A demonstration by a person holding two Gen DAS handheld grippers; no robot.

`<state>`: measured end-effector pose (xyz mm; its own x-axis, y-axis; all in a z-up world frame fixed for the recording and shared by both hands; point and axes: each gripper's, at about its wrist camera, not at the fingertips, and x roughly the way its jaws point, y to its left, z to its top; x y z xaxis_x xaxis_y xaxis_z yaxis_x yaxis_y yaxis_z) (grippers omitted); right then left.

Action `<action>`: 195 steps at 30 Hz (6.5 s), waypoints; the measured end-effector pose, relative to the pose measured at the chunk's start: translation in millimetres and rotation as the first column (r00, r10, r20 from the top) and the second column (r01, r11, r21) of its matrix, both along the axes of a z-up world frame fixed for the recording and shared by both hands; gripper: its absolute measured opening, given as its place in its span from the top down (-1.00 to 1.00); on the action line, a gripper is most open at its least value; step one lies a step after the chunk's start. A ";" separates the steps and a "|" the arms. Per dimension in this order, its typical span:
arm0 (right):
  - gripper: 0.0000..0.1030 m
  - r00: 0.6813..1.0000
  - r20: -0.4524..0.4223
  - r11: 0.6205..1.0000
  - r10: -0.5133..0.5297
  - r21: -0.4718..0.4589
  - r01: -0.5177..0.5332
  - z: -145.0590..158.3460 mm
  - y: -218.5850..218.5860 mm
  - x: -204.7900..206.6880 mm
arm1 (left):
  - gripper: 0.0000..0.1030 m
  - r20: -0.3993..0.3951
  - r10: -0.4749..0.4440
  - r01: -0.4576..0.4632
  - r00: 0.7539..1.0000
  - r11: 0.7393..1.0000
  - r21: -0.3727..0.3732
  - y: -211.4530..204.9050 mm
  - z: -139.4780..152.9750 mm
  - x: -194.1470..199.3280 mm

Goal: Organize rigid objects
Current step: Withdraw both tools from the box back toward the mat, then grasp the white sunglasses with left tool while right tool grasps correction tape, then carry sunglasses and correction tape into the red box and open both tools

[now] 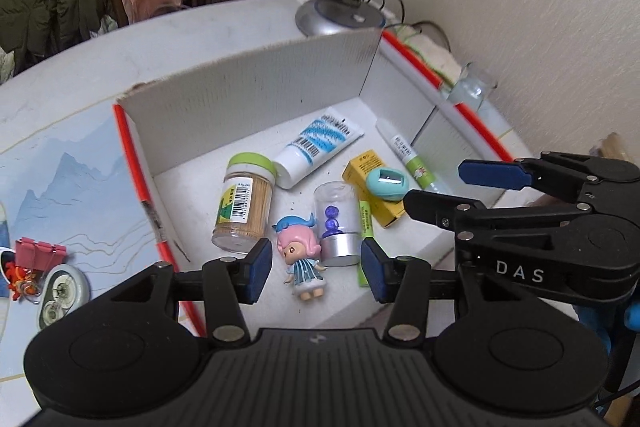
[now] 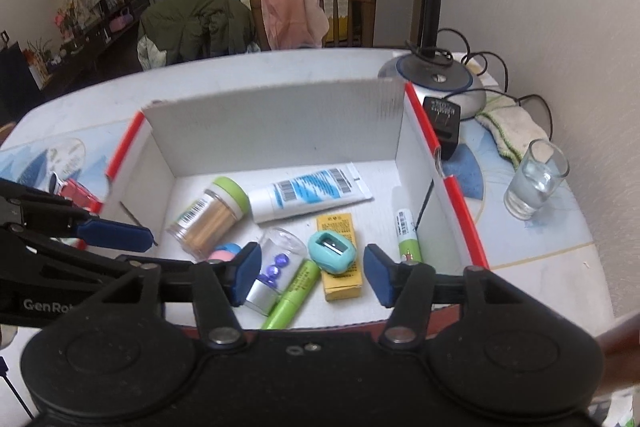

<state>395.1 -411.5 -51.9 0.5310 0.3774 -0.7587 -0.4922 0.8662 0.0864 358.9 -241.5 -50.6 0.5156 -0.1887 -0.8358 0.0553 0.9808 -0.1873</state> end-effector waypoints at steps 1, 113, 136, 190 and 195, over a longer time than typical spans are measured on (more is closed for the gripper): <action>-0.13 1.000 0.004 1.000 -0.003 0.005 0.003 3.0 0.5 -3.3 | 0.07 0.012 0.000 0.000 1.000 1.000 0.000 1.5 3.7 -4.1; -0.46 0.986 -0.162 0.990 -0.031 -0.139 0.008 -93.3 322.3 -68.7 | -0.82 0.224 0.111 -0.162 0.968 0.960 0.226 327.3 -114.6 -34.7; -0.40 0.991 -0.128 0.994 -0.034 -0.111 0.019 -80.6 296.1 -91.8 | 0.05 0.238 0.091 -0.139 0.967 0.971 0.195 319.1 -100.9 -54.7; -0.40 0.994 0.098 0.997 -0.040 0.074 0.032 47.4 51.8 -94.6 | 0.05 0.284 -0.070 0.041 0.956 0.993 0.107 87.0 40.0 -102.1; -0.40 0.993 0.108 0.996 -0.057 0.068 0.049 44.7 28.6 -67.9 | 0.05 0.259 -0.092 0.063 0.961 0.991 0.121 54.8 36.3 -83.3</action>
<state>327.2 -383.0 -7.2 0.6304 0.3930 -0.6694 -0.4553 0.8856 0.0911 275.6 -186.7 -14.3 0.7080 -0.1506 -0.6900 0.1647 0.9853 -0.0460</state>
